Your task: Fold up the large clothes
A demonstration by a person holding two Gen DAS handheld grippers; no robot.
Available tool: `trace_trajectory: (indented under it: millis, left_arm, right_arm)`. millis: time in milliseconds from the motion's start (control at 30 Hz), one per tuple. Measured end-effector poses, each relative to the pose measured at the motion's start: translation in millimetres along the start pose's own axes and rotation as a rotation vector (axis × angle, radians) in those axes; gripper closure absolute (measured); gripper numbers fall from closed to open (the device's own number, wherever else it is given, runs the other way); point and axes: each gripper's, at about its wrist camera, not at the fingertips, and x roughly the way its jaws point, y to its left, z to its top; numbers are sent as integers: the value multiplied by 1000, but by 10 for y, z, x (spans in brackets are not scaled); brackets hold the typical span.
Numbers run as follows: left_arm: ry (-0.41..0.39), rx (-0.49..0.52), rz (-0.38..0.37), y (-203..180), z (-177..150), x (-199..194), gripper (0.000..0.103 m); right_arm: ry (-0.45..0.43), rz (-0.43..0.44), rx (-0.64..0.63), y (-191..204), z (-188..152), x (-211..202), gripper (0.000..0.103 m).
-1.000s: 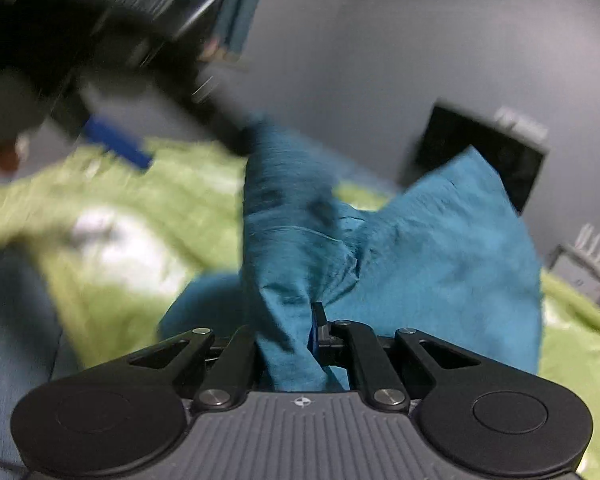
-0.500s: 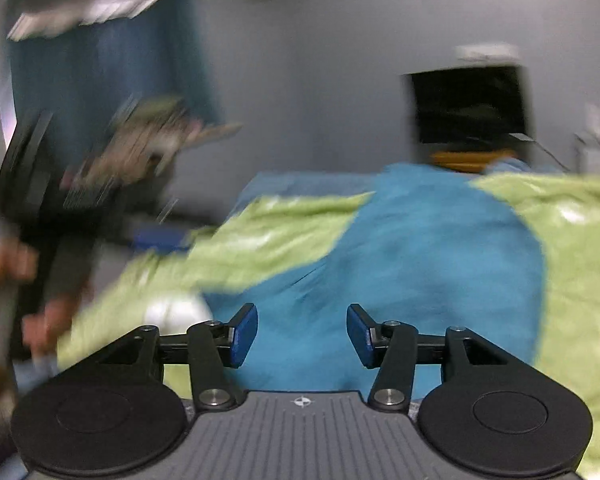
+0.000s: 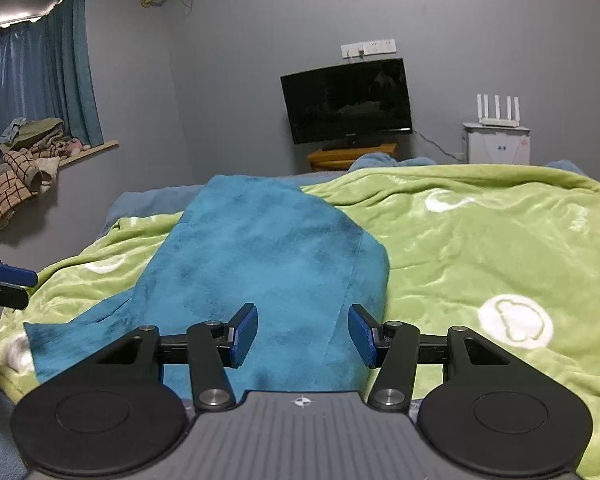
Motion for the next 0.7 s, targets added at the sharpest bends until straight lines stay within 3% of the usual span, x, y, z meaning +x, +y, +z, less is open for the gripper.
trace_trajectory:
  millis: [67,233,333,467,600,700]
  left_arm:
    - [3,30,-9,-50,-21,130,14]
    - [115,65,3,-48,-188,531,36]
    - [144,50,-5,74,-323,648,37]
    - [113,5,-37,261,-399,679,37]
    - [100,-39,-59,352,-518,757,37]
    - [96,-82,-76,444,-566,818,37]
  right_arm:
    - [21,-7,-35,24,9,204,51]
    - [87,-5,-84,131,-17,649,51]
    - [70,-18,-136,252,-22,833,50]
    - [54,-70,-184,401,48,1180,50]
    - [71,-114,-283,621,259,1610,50]
    - [105,-147,-287,743,460,1982,50]
